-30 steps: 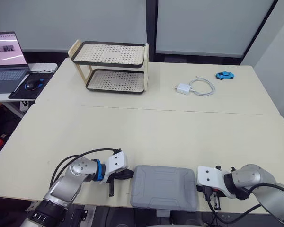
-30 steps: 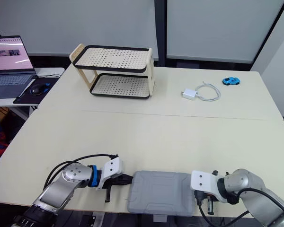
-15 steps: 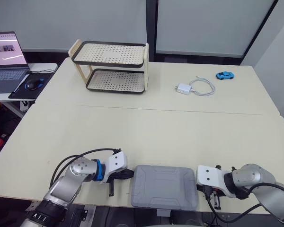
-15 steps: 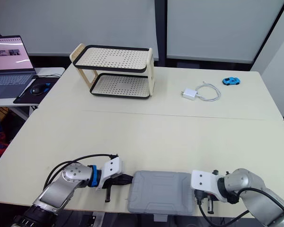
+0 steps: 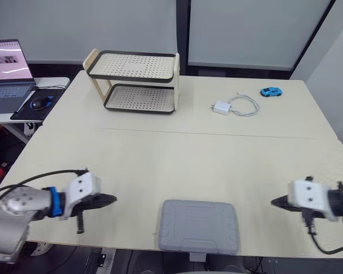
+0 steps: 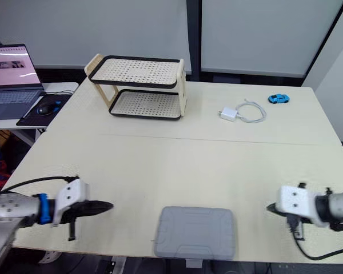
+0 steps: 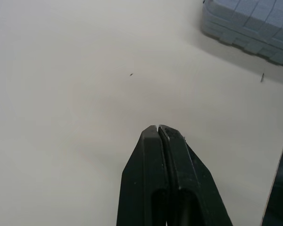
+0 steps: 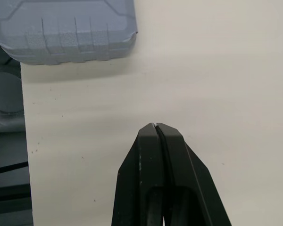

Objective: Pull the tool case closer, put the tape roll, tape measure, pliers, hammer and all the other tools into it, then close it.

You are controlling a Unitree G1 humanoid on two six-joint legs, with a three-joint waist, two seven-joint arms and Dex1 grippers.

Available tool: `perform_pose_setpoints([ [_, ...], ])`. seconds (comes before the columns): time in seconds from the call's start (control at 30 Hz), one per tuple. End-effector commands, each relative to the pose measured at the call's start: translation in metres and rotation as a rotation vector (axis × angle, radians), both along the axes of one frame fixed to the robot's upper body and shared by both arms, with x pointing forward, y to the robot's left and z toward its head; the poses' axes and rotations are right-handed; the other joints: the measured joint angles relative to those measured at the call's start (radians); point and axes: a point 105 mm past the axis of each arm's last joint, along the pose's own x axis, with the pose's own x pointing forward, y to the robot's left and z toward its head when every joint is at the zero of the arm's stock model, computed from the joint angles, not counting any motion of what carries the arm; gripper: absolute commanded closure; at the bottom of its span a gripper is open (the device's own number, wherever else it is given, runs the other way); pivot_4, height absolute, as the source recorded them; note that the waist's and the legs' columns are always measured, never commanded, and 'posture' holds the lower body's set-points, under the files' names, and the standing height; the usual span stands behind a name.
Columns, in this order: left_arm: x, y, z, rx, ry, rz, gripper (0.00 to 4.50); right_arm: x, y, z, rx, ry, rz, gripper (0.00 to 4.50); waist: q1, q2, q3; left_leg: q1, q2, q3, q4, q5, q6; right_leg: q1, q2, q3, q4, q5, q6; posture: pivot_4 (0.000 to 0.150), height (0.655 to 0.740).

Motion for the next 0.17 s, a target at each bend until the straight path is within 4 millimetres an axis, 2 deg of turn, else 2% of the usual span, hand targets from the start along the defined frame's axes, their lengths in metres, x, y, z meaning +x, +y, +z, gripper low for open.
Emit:
perform_pose_setpoints([
  [0.03,0.002,0.0122,0.0239,0.013,-0.07,0.031,4.5,-0.0033,-0.0085,0.0246,0.016,-0.024,0.047,4.48,0.0,0.0,0.0,0.0,0.0,0.0,0.0,0.0,0.0,0.0,0.0,0.0,0.0,0.0,0.0,0.15,0.735],
  [0.17,0.0081,0.0142,0.0209,-0.023,-0.087,0.08,4.5,-0.0007,-0.0099,0.0263,0.012,-0.023,0.067,4.48,0.0,0.0,0.0,0.002,0.0,0.001,-0.001,0.0,0.0,0.001,0.0,0.001,0.0,0.0,0.0,0.15,0.735],
])
